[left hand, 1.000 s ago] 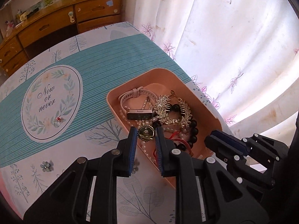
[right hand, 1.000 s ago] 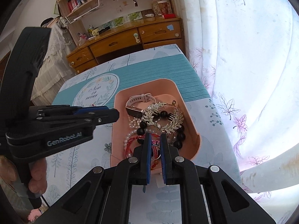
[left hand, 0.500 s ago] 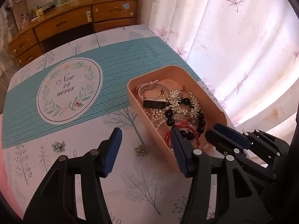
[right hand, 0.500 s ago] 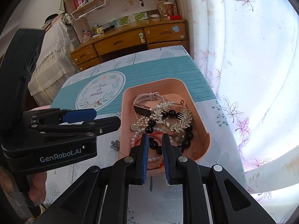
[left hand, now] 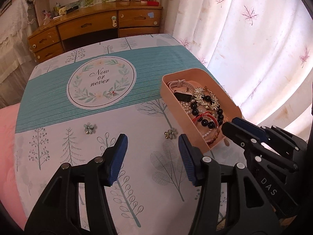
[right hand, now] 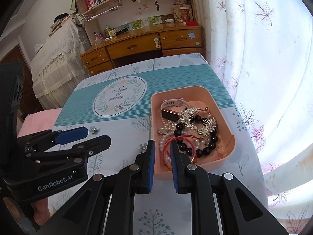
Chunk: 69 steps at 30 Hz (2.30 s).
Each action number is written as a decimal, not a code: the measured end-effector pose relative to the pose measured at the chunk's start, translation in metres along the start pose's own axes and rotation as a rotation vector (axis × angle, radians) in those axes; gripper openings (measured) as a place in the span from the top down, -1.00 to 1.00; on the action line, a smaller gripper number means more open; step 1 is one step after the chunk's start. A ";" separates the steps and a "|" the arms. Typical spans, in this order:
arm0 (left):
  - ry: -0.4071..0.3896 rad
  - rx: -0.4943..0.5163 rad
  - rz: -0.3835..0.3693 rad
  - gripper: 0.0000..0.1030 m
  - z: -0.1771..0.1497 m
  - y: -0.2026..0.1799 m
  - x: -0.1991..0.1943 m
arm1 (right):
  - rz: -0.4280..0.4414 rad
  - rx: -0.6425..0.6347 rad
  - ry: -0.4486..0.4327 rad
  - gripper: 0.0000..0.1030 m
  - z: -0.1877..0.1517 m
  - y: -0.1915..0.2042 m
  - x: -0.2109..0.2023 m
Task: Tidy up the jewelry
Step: 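Open both grippers to drop the rings into the tray, then withdraw both grippers from the tray toward the two flower brooches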
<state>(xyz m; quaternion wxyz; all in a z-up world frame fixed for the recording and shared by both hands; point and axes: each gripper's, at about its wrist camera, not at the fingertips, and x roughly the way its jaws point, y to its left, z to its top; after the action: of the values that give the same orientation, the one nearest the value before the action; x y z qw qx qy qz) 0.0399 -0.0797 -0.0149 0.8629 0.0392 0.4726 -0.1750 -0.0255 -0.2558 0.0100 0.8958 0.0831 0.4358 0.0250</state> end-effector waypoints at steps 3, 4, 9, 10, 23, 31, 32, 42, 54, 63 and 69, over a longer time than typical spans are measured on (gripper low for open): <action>-0.013 -0.007 0.012 0.01 -0.009 0.007 -0.009 | 0.000 -0.001 -0.010 0.32 -0.002 0.009 -0.007; -0.018 -0.010 0.016 0.01 -0.012 0.011 -0.012 | -0.004 0.001 -0.020 0.30 -0.004 0.014 -0.010; -0.027 -0.032 0.035 -0.01 -0.025 0.035 -0.022 | 0.007 -0.009 -0.012 0.30 -0.008 0.032 -0.014; -0.025 -0.038 0.036 -0.05 -0.028 0.041 -0.022 | 0.010 -0.010 -0.007 0.30 -0.009 0.036 -0.013; 0.022 -0.158 0.055 -0.13 -0.043 0.106 0.004 | 0.058 -0.039 0.122 0.30 -0.022 0.068 0.041; 0.023 -0.201 0.068 -0.13 -0.037 0.133 0.015 | 0.010 0.084 0.211 0.30 -0.022 0.062 0.090; 0.026 -0.208 0.068 -0.13 -0.037 0.136 0.017 | 0.002 0.102 0.218 0.30 -0.022 0.060 0.095; 0.035 -0.215 0.063 -0.13 -0.037 0.142 0.026 | -0.070 0.237 0.218 0.29 -0.019 0.051 0.129; 0.052 -0.219 0.065 -0.13 -0.029 0.158 0.050 | -0.386 0.255 0.184 0.11 -0.007 0.088 0.156; 0.067 -0.147 -0.011 -0.13 -0.007 0.160 0.070 | -0.465 0.283 0.111 0.15 0.003 0.103 0.175; 0.066 -0.101 -0.031 -0.13 -0.002 0.150 0.082 | -0.421 0.212 0.106 0.61 0.004 0.108 0.175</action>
<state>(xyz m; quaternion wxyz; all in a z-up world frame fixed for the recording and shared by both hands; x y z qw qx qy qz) 0.1299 0.0397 -0.0987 0.8449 -0.0059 0.5094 -0.1631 0.0891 -0.1296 -0.1055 0.8434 0.0827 0.4901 -0.2040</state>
